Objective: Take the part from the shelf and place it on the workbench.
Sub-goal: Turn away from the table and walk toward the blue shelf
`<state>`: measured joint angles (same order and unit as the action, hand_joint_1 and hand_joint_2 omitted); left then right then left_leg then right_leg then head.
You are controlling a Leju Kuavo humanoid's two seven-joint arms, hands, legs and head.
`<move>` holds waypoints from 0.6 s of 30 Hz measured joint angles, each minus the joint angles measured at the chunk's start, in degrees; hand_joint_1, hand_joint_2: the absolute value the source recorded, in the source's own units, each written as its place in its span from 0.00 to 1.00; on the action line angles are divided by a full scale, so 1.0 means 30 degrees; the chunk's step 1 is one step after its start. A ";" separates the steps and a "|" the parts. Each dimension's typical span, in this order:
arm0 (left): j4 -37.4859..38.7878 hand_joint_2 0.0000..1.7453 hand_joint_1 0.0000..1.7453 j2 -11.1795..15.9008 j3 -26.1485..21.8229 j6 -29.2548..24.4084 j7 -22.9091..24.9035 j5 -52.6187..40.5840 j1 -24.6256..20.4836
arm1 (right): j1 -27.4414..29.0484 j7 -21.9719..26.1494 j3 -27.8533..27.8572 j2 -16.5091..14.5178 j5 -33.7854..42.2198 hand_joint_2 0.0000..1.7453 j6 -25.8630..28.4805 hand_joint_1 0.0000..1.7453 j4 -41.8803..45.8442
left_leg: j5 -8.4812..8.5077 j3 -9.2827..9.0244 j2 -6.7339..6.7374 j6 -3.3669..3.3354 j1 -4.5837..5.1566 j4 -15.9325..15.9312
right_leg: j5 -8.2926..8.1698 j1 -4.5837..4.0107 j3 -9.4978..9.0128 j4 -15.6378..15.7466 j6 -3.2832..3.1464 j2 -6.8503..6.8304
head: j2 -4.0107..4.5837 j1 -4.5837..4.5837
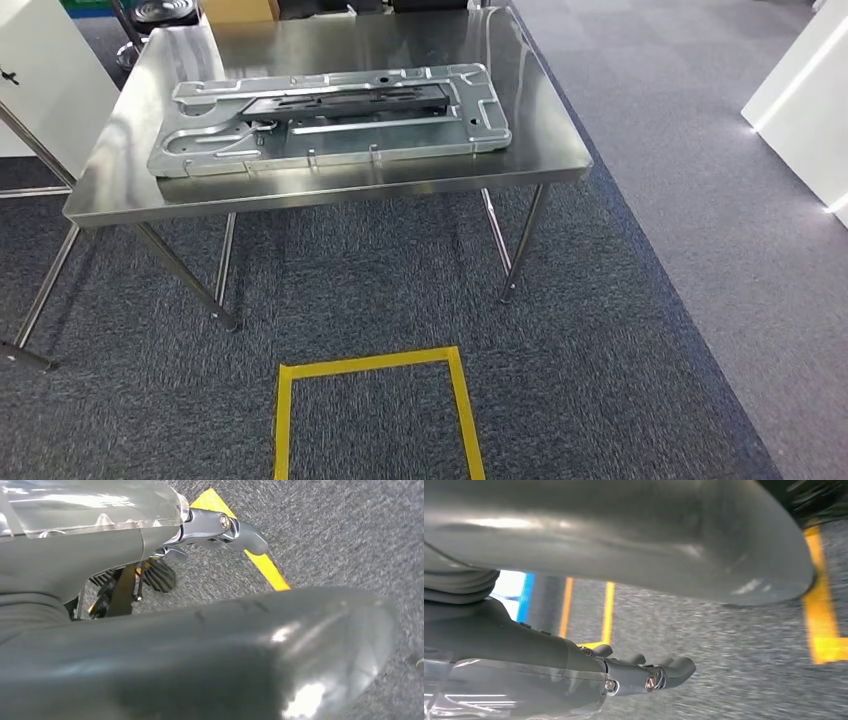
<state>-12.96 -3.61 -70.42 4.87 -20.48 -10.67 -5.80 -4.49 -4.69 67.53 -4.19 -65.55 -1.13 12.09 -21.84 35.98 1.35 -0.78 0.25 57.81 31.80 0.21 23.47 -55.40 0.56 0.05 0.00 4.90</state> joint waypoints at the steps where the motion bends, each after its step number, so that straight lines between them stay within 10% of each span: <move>1: 0.0000 0.00 0.00 0.0004 -0.0011 0.0004 0.0046 -0.0004 0.0021 | -0.0016 0.0171 -0.0002 -0.0013 -0.0073 0.00 -0.0018 0.00 -0.0007 | 0.0187 0.0125 0.0007 0.0119 -0.0005 0.0006 | -0.0040 0.0031 0.0117 0.0127 -0.0112 -0.0021 | 0.0000 -0.0002; 3: 0.0002 0.00 0.00 0.0011 -0.0042 -0.0013 0.0122 -0.0007 0.0110 | -0.0004 0.0394 -0.0004 -0.0046 -0.0138 0.00 -0.0097 0.00 -0.0033 | -0.0373 0.0421 -0.0115 0.0321 -0.0071 0.0435 | -0.0463 0.0093 0.0540 0.0143 -0.0382 -0.0103 | 0.0000 -0.0004; 7: 0.0049 0.00 0.00 -0.0040 -0.0064 -0.0055 0.0169 -0.0007 0.0260 | 0.0037 0.0473 -0.0004 -0.0056 -0.0131 0.00 -0.0324 0.00 -0.0053 | -0.3837 0.1224 -0.0270 0.0619 -0.0248 0.4537 | -0.1433 0.0033 0.1807 -0.0002 -0.0622 -0.0198 | 0.0000 -0.0002; 9: 0.0058 0.00 0.00 -0.0044 -0.0066 -0.0064 0.0147 -0.0007 0.0258 | 0.0044 0.0477 -0.0004 -0.0055 -0.0129 0.00 -0.0364 0.00 -0.0056 | -0.3483 0.0787 -0.0270 0.0668 -0.0287 0.5443 | -0.1857 0.0003 0.2586 -0.0247 -0.0566 -0.0208 | 0.0000 -0.0002; 11: 0.0058 0.00 0.00 -0.0044 -0.0066 -0.0066 0.0107 -0.0005 0.0240 | 0.0022 0.0483 -0.0004 -0.0055 -0.0127 0.00 -0.0373 0.00 -0.0064 | -0.2519 -0.0850 -0.0273 0.0603 -0.0297 0.3918 | -0.2206 0.0008 0.3328 -0.0586 -0.0453 -0.0211 | 0.0000 0.0000; 14: 0.0058 0.00 0.00 -0.0044 -0.0071 -0.0062 -0.0006 -0.0005 0.0134 | 0.0006 0.0533 -0.0004 -0.0053 -0.0093 0.00 -0.0381 0.00 -0.0071 | -0.3108 -0.3441 -0.0288 0.0287 -0.0190 0.0172 | -0.2649 -0.0059 0.3953 -0.0972 -0.0159 -0.0232 | 0.0000 -0.0002; 18: 0.0100 0.00 0.00 -0.0066 -0.0073 -0.0064 -0.0102 -0.0007 0.0200 | 0.0109 0.0634 0.0000 -0.0011 -0.0054 0.00 -0.0377 0.00 -0.0075 | -0.2816 -0.3222 -0.0177 -0.0328 -0.0137 -0.0515 | -0.2586 0.0040 0.4289 -0.1243 0.0320 -0.0192 | 0.0000 -0.0005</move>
<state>-12.66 -3.80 -70.64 4.68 -20.79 -10.69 -5.21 -4.16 -2.79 67.53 -4.22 -65.72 -2.26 11.87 -30.29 26.31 0.82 -1.76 -0.17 56.26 24.04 0.33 36.34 -59.13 1.52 -0.53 0.00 4.89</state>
